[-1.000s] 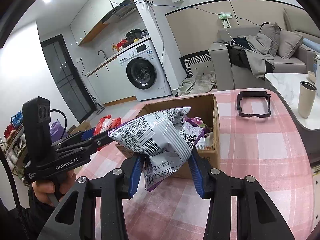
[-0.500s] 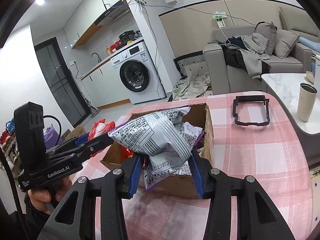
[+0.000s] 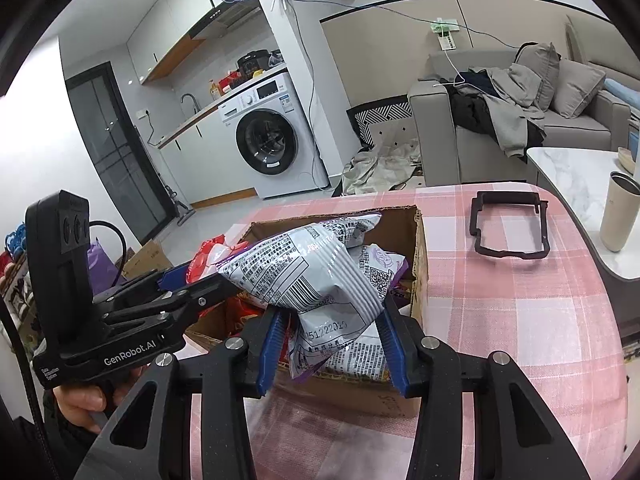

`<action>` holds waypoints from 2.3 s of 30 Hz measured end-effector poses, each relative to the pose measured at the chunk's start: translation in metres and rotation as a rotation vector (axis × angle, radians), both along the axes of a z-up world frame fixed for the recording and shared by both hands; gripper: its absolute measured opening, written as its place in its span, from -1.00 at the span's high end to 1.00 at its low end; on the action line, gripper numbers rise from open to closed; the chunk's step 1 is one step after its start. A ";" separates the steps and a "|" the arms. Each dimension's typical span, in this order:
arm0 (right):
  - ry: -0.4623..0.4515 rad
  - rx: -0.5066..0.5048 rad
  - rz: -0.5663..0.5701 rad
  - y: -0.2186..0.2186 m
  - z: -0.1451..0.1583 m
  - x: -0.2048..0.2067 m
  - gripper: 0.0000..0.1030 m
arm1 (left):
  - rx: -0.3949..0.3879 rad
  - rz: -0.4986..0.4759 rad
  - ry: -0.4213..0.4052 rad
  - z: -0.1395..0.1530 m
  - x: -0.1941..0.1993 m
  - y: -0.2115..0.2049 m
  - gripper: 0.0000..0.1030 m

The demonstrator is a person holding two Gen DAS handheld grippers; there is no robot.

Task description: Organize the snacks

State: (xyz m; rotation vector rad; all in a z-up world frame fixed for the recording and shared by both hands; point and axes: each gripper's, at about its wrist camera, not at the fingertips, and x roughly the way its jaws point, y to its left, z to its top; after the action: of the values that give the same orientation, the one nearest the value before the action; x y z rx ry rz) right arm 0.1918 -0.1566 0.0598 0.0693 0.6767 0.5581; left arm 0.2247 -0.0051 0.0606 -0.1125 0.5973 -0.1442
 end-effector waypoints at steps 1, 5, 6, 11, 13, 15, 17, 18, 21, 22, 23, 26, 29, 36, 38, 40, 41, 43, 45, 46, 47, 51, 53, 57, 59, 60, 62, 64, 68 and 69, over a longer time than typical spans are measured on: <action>0.000 -0.005 0.002 0.001 -0.001 0.002 0.13 | 0.004 0.001 0.001 -0.001 0.002 -0.002 0.00; -0.006 -0.028 0.009 0.006 -0.005 0.007 0.13 | 0.018 -0.007 0.005 -0.005 0.010 -0.008 0.00; -0.006 -0.031 0.010 0.007 -0.006 0.008 0.13 | 0.024 -0.009 0.009 -0.007 0.012 -0.009 0.00; 0.012 -0.042 0.007 0.009 -0.013 0.016 0.13 | 0.035 -0.011 0.020 -0.011 0.019 -0.012 0.00; 0.017 -0.055 0.010 0.011 -0.015 0.018 0.13 | 0.044 -0.008 0.027 -0.014 0.020 -0.012 0.00; 0.022 -0.071 0.009 0.013 -0.017 0.021 0.13 | 0.049 -0.006 0.032 -0.016 0.021 -0.013 0.00; 0.021 -0.093 0.010 0.016 -0.020 0.022 0.13 | 0.053 -0.008 0.036 -0.018 0.022 -0.012 0.00; 0.016 -0.104 0.010 0.018 -0.020 0.020 0.13 | 0.055 -0.008 0.037 -0.018 0.022 -0.012 0.00; 0.004 -0.133 0.012 0.022 -0.021 0.019 0.10 | 0.061 -0.006 0.040 -0.019 0.022 -0.012 -0.01; 0.006 -0.138 0.013 0.022 -0.021 0.019 0.09 | 0.066 -0.006 0.041 -0.020 0.022 -0.013 -0.01; 0.008 -0.140 0.012 0.022 -0.022 0.020 0.09 | 0.071 -0.006 0.041 -0.020 0.022 -0.013 -0.01; 0.009 -0.147 0.011 0.023 -0.022 0.021 0.08 | 0.078 -0.007 0.041 -0.022 0.022 -0.012 -0.01; 0.009 -0.151 0.007 0.025 -0.022 0.024 0.07 | 0.076 0.005 0.058 -0.025 0.024 -0.007 -0.01; 0.029 -0.164 0.032 0.032 -0.022 0.022 -0.10 | 0.117 -0.012 0.058 -0.031 0.024 -0.006 -0.04; 0.030 -0.160 0.039 0.032 -0.022 0.021 -0.31 | 0.115 -0.018 0.061 -0.030 0.024 -0.007 -0.09; 0.025 -0.157 0.045 0.033 -0.021 0.020 -0.31 | 0.108 -0.015 0.060 -0.031 0.023 -0.007 -0.09; 0.027 -0.158 0.048 0.033 -0.021 0.020 -0.31 | 0.104 -0.015 0.059 -0.030 0.023 -0.006 -0.09; 0.033 -0.164 0.056 0.034 -0.021 0.019 -0.32 | 0.095 -0.016 0.059 -0.030 0.022 -0.005 -0.11; 0.030 -0.162 0.061 0.033 -0.020 0.018 -0.35 | 0.078 -0.018 0.056 -0.028 0.019 -0.003 -0.15; 0.024 -0.155 0.065 0.031 -0.019 0.017 -0.38 | 0.067 -0.018 0.054 -0.027 0.018 -0.002 -0.18; 0.021 -0.148 0.070 0.030 -0.018 0.016 -0.43 | 0.054 -0.011 0.048 -0.025 0.015 0.001 -0.23; -0.020 -0.116 0.055 0.022 -0.010 0.010 -0.81 | -0.008 -0.024 0.030 -0.019 0.006 0.011 -0.47; -0.029 -0.097 0.053 0.019 -0.008 0.008 -0.96 | -0.006 -0.022 0.015 -0.015 0.000 0.013 -0.61; -0.077 -0.106 0.020 0.017 -0.001 -0.002 -1.00 | 0.014 0.034 -0.023 -0.008 -0.014 0.017 -0.98; -0.076 -0.095 0.025 0.015 0.000 -0.007 -1.00 | -0.002 0.027 -0.031 -0.006 -0.020 0.019 -0.98; -0.085 -0.104 0.021 0.015 0.000 -0.010 -1.00 | 0.002 0.034 -0.037 -0.005 -0.023 0.019 -0.98; -0.103 -0.111 0.019 0.014 0.002 -0.015 -1.00 | 0.021 0.036 -0.051 -0.002 -0.031 0.017 -0.98; -0.113 -0.100 0.023 0.012 0.003 -0.022 -1.00 | 0.033 0.033 -0.066 0.001 -0.041 0.015 -0.98; -0.140 -0.065 0.027 0.006 0.008 -0.036 -1.00 | 0.048 0.038 -0.098 0.008 -0.063 0.012 -0.98; -0.153 -0.054 0.026 0.005 0.009 -0.040 -1.00 | 0.050 0.044 -0.107 0.008 -0.069 0.012 -0.98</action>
State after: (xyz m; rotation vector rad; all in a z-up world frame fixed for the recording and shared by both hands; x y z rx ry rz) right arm 0.1514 -0.1518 0.0692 -0.0329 0.5440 0.5637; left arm 0.1559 0.0073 0.0685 -0.0688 0.4913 -0.0923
